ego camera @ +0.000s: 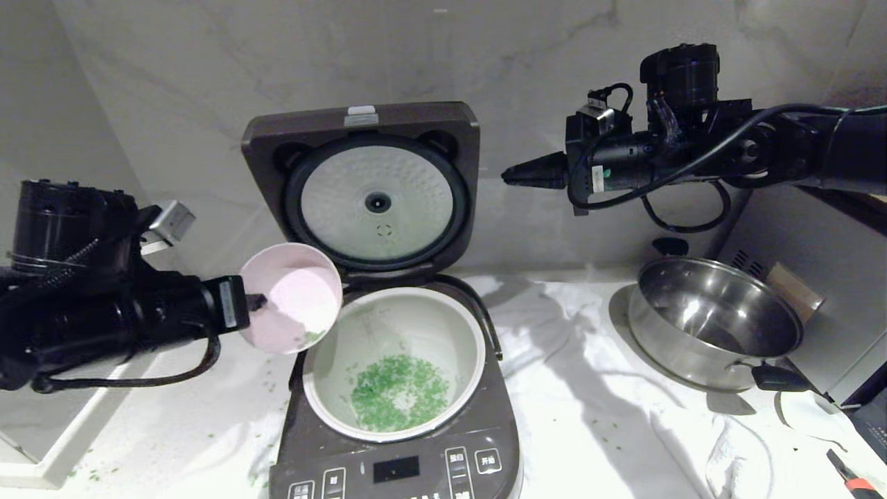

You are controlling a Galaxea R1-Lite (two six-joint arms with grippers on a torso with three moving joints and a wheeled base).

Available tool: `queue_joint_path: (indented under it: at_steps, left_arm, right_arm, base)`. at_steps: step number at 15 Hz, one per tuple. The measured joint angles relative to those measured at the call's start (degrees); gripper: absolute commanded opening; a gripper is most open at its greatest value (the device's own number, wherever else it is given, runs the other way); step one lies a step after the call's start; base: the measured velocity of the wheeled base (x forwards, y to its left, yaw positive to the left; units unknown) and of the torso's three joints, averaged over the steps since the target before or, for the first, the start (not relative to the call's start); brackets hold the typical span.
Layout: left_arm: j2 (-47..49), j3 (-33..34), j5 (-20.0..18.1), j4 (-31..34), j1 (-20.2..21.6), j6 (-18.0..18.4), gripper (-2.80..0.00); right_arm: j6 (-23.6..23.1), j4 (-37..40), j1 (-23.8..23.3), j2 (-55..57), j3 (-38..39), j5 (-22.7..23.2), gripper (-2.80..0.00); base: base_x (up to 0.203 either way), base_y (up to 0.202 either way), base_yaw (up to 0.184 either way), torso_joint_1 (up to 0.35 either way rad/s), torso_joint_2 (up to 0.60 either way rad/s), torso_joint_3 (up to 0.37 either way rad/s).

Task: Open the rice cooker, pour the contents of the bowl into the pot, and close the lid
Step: Place the bowl on the table

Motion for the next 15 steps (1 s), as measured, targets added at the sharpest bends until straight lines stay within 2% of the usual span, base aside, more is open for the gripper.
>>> queue_joint_path:
  at_steps: [1,2,4,8,10,13,15]
  left_arm:
    - [-0.4,-2.2,-3.1,6.8,1.6,-0.4,-2.8]
    - [-0.6,-3.6,-4.4,12.3,2.7,-0.5,-2.8]
    - [-0.9,-4.6,-4.5,19.0,4.9,-0.1,-2.8]
    - [0.8,-5.6,-4.8,26.9,12.6,4.7,-2.8]
    - [2.7,-6.5,-4.9,30.4,16.4,5.4,-2.8]
    - [4.3,-6.6,-4.5,31.2,20.4,6.2,-2.8]
    - [4.8,-5.5,-4.4,32.6,24.2,10.9,-2.8]
  right_arm:
    - [0.0,0.0,0.2,-0.3,0.3,0.0,-2.8]
    - [0.0,0.0,0.4,-0.7,0.6,0.0,-2.8]
    - [-0.3,0.0,0.7,-1.7,1.9,0.0,-2.8]
    - [-1.3,-0.1,2.0,-4.7,4.9,-0.2,-2.8]
    - [-1.3,-0.1,2.5,-6.0,6.1,-0.2,-2.8]
    - [-1.3,-0.1,2.6,-8.4,8.5,-0.4,-2.8]
    - [-1.3,-0.2,2.4,-10.9,11.2,-2.0,-2.8]
  base:
    - [0.0,0.0,0.0,0.0,0.0,0.0]
    - [0.0,0.0,0.0,0.0,0.0,0.0]
    - [0.0,0.0,0.0,0.0,0.0,0.0]
    - [0.0,0.0,0.0,0.0,0.0,0.0]
    - [0.0,0.0,0.0,0.0,0.0,0.0]
    - [0.0,0.0,0.0,0.0,0.0,0.0]
    - [0.0,0.0,0.0,0.0,0.0,0.0]
